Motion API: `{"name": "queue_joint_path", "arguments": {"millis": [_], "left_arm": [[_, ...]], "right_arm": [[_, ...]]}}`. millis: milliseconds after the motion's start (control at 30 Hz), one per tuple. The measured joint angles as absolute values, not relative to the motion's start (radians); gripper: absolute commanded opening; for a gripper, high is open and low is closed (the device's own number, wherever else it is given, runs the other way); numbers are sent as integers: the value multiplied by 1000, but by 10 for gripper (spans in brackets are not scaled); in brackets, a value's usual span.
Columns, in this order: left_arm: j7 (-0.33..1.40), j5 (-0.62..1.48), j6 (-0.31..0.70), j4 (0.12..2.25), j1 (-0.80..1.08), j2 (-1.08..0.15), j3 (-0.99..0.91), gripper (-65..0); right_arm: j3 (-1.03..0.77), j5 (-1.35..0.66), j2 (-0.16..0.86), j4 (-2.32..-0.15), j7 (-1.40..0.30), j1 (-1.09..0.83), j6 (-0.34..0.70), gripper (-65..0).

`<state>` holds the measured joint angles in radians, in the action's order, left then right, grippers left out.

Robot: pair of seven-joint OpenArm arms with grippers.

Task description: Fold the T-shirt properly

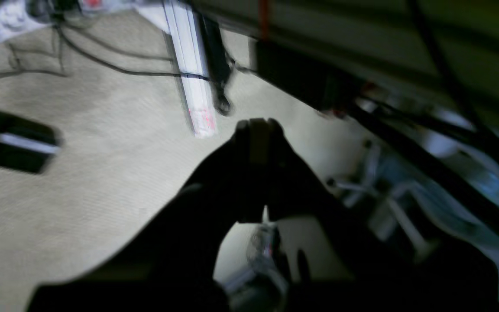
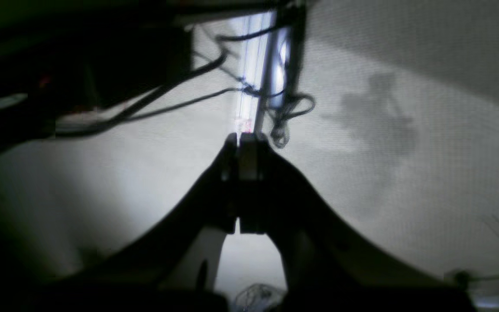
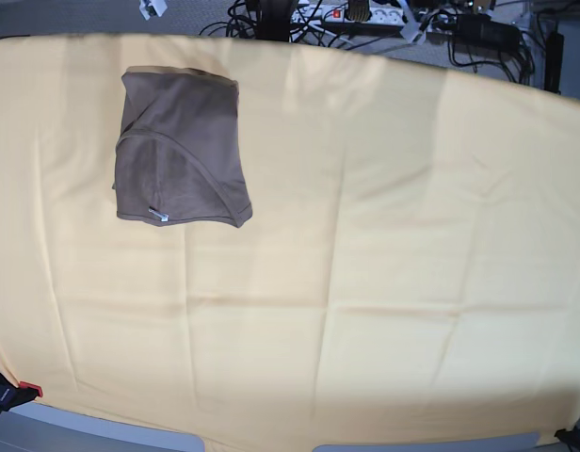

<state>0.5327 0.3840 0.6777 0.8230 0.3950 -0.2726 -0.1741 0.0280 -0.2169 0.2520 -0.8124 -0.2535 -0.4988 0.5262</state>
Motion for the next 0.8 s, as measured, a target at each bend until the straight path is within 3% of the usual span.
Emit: {"name": "queue_joint_path", "arguments": {"millis": [267, 367, 500, 700, 800], "left_arm": [[292, 149, 667, 601, 226, -271, -176, -650], [250, 106, 562, 559, 197, -263, -176, -650], [202, 78, 424, 549, 194, -232, -176, -650], [16, 3, 347, 549, 237, -159, -120, -650], [-74, -3, 250, 549, 273, -138, -36, -650]], "right_arm": [[139, -78, 248, -692, -98, -387, 282, -650], [144, -20, 221, -674, -34, -385, 227, -650], [147, 3, 193, -654, -19, -391, 223, -650], [147, -31, 184, -654, -6, -385, 263, -650], [147, -52, 177, -654, -4, -386, 262, -650]]}}
